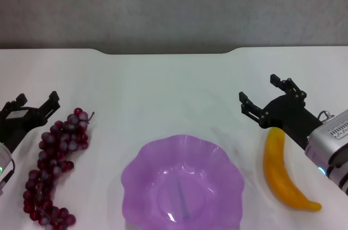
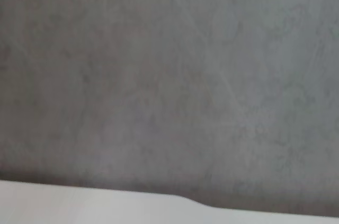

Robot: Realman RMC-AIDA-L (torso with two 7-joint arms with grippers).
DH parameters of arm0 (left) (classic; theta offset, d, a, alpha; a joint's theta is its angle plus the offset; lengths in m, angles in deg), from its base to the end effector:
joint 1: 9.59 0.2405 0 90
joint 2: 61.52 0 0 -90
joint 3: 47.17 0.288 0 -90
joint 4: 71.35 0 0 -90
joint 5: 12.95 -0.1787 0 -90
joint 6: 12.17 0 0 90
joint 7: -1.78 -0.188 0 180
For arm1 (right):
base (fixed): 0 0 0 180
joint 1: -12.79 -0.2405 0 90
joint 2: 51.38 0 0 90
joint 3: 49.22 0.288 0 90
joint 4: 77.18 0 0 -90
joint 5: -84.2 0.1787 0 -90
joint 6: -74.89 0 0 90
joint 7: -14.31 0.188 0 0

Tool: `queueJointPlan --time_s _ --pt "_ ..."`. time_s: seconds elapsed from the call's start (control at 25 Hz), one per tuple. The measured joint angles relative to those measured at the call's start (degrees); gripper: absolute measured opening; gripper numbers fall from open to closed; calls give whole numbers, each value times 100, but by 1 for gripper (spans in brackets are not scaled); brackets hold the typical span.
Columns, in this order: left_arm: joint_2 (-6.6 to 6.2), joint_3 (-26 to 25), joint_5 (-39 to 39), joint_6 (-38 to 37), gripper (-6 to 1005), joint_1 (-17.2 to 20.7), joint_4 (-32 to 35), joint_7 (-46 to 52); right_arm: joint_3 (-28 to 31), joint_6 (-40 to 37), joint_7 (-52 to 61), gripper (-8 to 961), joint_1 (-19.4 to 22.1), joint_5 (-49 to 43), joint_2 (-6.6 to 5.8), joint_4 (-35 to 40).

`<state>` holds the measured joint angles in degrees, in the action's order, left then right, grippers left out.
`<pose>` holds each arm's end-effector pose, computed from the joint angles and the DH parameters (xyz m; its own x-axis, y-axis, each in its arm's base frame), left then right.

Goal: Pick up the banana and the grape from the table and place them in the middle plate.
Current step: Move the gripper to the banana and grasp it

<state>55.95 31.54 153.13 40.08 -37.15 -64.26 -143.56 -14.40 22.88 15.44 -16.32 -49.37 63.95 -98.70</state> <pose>-0.3572 0.3928 -0.0186 0.5586 0.2113 0.8021 0.8295 -0.1457 -0.5392 0.2755 0.3869 -0.0791 0.8370 -0.0260 -0.5466 -0.4924 -0.4716 -0.7315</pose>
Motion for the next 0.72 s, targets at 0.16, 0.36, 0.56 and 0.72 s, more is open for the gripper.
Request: queueJointPlan --time_s 0.16,0.36,0.56,0.72 --pt "-2 -46 7 27 892 69 -8 -24 -62 7 -58 883 -3 -1 4 -13" --pt "18 10 3 -19 892 36 -33 -55 -80 78 -48 885 7 21 2 25" --pt "27 68 -31 -31 892 30 -34 -61 -81 158 -136 889 1 13 21 11" --pt "35 91 -22 -21 891 40 -39 -74 -74 139 -103 888 14 38 17 10"
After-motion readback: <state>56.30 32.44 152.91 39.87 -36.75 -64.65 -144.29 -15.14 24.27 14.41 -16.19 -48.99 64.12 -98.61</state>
